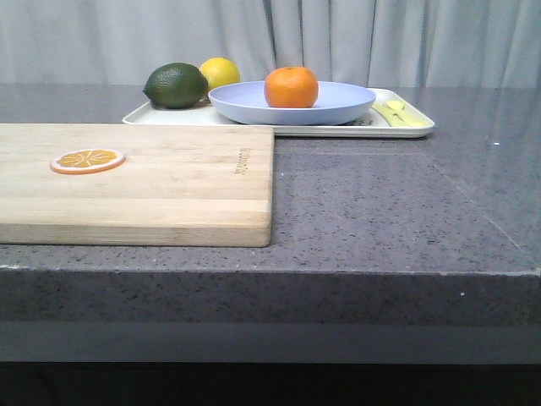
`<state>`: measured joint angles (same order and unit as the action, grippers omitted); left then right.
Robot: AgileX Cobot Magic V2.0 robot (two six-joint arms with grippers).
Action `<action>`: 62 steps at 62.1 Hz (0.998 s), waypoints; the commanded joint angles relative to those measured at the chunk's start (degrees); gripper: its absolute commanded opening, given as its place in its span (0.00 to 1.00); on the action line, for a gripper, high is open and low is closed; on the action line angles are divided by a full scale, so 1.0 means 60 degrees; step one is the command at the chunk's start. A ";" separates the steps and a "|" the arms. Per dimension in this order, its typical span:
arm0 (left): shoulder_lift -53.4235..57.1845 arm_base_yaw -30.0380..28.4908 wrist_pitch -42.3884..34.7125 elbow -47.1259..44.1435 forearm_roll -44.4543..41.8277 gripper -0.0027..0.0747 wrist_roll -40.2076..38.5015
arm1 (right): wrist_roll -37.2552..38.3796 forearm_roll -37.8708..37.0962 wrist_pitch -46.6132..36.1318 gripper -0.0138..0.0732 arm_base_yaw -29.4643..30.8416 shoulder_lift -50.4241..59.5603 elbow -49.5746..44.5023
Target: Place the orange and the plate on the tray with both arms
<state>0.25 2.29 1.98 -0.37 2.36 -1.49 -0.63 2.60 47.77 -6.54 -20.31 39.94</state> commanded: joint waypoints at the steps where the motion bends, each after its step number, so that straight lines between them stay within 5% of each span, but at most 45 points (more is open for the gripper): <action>1: 0.0182 0.0003 -0.0852 -0.0275 0.0067 0.01 0.0012 | -0.0087 -0.0079 -0.0748 0.08 0.0037 -0.0103 0.0228; 11: 0.0182 0.0003 -0.0852 -0.0275 0.0067 0.01 0.0012 | -0.0087 -0.0311 -0.1176 0.08 0.0077 0.0178 -0.0119; 42: 0.0182 0.0003 -0.0852 -0.0275 0.0067 0.01 0.0012 | -0.0087 -0.1060 -0.6890 0.08 0.0668 0.2951 -0.5382; 62: 0.0182 0.0003 -0.0852 -0.0275 0.0067 0.01 0.0012 | -0.0087 -0.1033 -0.8400 0.08 0.0706 0.3661 -0.6684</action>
<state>0.25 2.29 1.98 -0.37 2.36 -1.49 -0.63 -2.74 3.59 -2.91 0.58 -1.12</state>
